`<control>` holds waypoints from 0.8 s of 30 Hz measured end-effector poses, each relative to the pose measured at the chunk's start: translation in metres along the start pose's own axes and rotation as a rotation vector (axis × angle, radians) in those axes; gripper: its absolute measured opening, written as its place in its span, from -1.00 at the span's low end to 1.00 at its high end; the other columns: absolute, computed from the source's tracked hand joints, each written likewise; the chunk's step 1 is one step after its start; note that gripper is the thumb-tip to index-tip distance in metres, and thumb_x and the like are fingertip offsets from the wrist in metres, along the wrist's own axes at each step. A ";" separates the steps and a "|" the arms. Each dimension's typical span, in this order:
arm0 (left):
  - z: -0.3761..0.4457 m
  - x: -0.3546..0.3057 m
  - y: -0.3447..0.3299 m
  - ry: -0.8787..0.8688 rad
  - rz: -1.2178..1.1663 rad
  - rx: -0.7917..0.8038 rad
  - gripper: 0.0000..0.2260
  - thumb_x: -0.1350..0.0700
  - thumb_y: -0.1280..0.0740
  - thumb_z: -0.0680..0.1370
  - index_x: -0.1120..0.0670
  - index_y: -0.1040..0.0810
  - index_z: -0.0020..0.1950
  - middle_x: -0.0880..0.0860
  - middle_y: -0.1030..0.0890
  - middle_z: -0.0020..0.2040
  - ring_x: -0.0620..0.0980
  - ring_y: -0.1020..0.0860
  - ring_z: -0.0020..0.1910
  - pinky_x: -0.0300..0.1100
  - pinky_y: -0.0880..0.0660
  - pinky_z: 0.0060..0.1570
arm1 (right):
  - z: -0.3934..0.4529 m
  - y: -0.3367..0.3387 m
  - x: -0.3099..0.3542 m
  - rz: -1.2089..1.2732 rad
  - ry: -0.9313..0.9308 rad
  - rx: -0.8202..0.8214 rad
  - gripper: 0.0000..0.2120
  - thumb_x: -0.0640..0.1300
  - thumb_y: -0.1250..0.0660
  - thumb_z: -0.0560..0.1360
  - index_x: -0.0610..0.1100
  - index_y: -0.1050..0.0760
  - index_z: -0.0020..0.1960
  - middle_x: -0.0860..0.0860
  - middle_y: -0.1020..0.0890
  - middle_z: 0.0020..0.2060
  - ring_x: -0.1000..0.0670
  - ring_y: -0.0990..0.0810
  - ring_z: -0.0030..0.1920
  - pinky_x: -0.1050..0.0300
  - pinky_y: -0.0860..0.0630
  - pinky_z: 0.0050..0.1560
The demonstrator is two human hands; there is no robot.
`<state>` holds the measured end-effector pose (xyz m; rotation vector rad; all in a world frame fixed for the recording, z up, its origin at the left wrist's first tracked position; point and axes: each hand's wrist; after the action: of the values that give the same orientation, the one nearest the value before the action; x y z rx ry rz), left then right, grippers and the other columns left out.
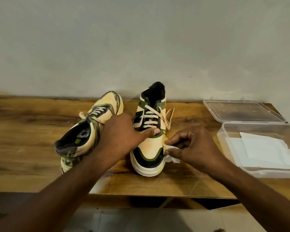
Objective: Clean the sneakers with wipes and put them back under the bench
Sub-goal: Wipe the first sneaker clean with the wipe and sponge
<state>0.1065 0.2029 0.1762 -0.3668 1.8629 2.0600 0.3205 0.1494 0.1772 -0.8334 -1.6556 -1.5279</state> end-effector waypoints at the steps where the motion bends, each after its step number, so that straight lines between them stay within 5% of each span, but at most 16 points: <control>1: -0.001 -0.001 0.000 0.012 -0.009 0.002 -0.29 -0.57 -0.40 0.31 -0.06 -0.65 0.20 -0.07 -0.73 0.08 -0.01 -0.67 0.07 -0.15 -0.45 -0.07 | -0.005 -0.003 0.001 -0.010 0.029 0.005 -0.77 -0.26 -0.67 0.32 0.01 -0.75 -0.13 0.13 -0.76 -0.23 0.15 -0.73 -0.24 0.07 -0.72 -0.15; 7: 0.003 -0.001 -0.001 0.041 0.010 0.035 -0.31 -0.53 -0.45 0.31 -0.04 -0.65 0.19 -0.05 -0.72 0.06 0.02 -0.65 0.07 -0.15 -0.39 -0.11 | -0.034 -0.027 0.006 -0.183 0.373 -0.032 -0.82 -0.25 -0.64 0.33 -0.02 -0.75 -0.14 0.19 -0.69 -0.20 0.19 -0.67 -0.18 0.33 -0.58 -0.22; 14: 0.006 0.002 -0.002 0.015 -0.010 0.057 -0.34 -0.51 -0.44 0.34 -0.05 -0.67 0.18 -0.05 -0.72 0.02 0.01 -0.66 0.02 -0.14 -0.41 -0.13 | -0.014 -0.014 0.000 -0.108 0.182 -0.071 -0.81 -0.24 -0.65 0.33 0.01 -0.74 -0.17 0.21 -0.69 -0.25 0.21 -0.67 -0.20 0.37 -0.57 -0.22; 21: 0.008 0.004 -0.005 0.010 -0.002 0.048 -0.36 -0.50 -0.45 0.34 -0.06 -0.63 0.20 -0.06 -0.71 0.08 0.02 -0.65 0.09 -0.16 -0.36 -0.11 | -0.039 -0.034 0.018 -0.179 0.384 -0.023 -0.83 -0.25 -0.59 0.30 -0.02 -0.71 -0.20 0.18 -0.67 -0.23 0.15 -0.66 -0.21 0.24 -0.59 -0.25; 24: 0.008 0.003 -0.005 0.009 -0.004 0.051 -0.38 -0.50 -0.45 0.35 -0.06 -0.63 0.16 -0.06 -0.71 0.04 -0.01 -0.63 -0.01 -0.18 -0.33 -0.19 | -0.024 -0.024 0.013 -0.165 0.286 -0.045 -0.82 -0.23 -0.62 0.31 0.01 -0.71 -0.21 0.19 -0.67 -0.25 0.16 -0.66 -0.20 0.26 -0.60 -0.23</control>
<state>0.1064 0.2112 0.1714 -0.3671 1.9142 2.0075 0.2955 0.1229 0.1764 -0.4824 -1.5123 -1.7142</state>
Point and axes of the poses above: each hand's wrist, its own z-axis towards the middle knuckle, its own y-axis out of the back of the hand, x = y × z
